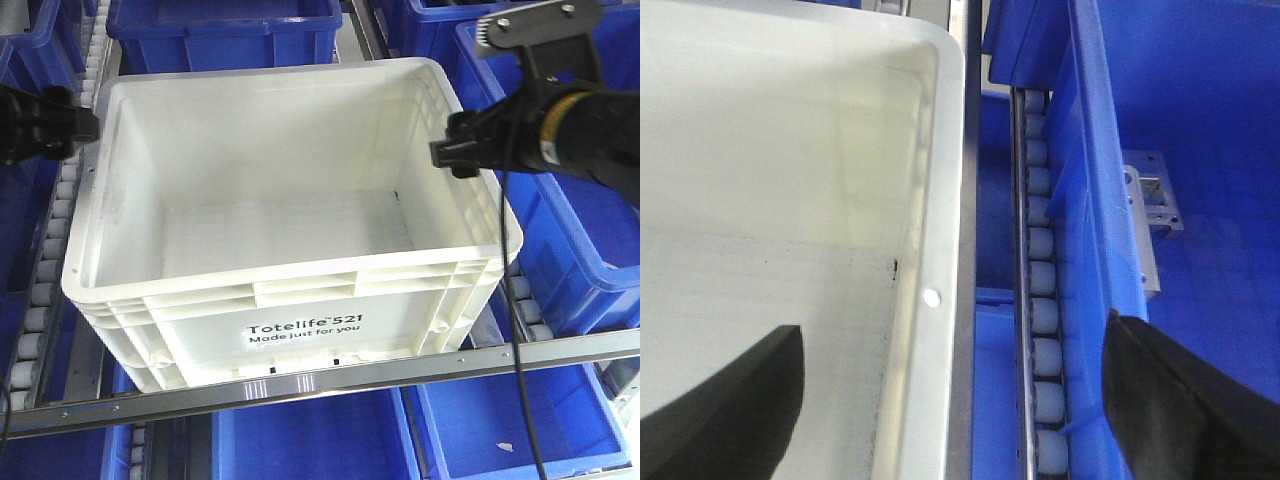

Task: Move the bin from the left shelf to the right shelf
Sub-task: 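Lift both grippers up and away from the crate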

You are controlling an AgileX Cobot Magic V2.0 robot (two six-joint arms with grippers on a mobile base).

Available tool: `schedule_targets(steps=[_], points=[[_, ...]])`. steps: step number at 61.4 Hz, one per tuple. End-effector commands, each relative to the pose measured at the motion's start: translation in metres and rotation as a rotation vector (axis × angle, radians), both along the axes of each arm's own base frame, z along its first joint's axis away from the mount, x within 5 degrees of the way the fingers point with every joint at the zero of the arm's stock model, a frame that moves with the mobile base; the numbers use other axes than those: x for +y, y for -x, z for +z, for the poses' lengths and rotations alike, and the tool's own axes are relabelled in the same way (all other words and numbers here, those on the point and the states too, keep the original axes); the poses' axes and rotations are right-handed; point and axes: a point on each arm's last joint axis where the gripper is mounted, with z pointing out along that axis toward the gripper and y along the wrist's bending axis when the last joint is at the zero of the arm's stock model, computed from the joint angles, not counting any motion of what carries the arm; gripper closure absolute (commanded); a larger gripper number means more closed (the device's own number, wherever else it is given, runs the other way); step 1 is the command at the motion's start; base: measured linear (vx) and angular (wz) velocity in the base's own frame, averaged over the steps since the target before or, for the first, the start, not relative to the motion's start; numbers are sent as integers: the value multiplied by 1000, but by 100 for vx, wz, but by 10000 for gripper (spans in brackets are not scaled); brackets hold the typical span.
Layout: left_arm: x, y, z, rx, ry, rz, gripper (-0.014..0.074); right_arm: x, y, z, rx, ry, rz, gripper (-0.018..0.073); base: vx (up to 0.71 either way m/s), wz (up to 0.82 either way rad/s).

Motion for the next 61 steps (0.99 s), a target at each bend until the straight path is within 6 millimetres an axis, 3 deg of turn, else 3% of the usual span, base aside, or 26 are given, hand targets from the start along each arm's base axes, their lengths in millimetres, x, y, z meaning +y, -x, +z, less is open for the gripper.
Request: schedule_targets(steps=[1, 20, 35, 48, 61], points=[[4, 27, 29, -145, 7, -12, 66, -8, 23, 26, -137, -24, 54, -17, 0, 0], [9, 113, 14, -198, -47, -149, 76, -42, 97, 31, -224, -85, 51, -17, 0, 0], [-3, 162, -2, -208, -49, -393, 76, -61, 144, 7, -121, -41, 82, -17, 0, 0], [-2, 173, -5, -227, -47, -402, 76, -68, 171, 0, -36, -57, 131, -14, 0, 0], [-2, 172, -6, -221, -48, -401, 93, -69, 173, 1, -40, -58, 129, 54, 0, 0]])
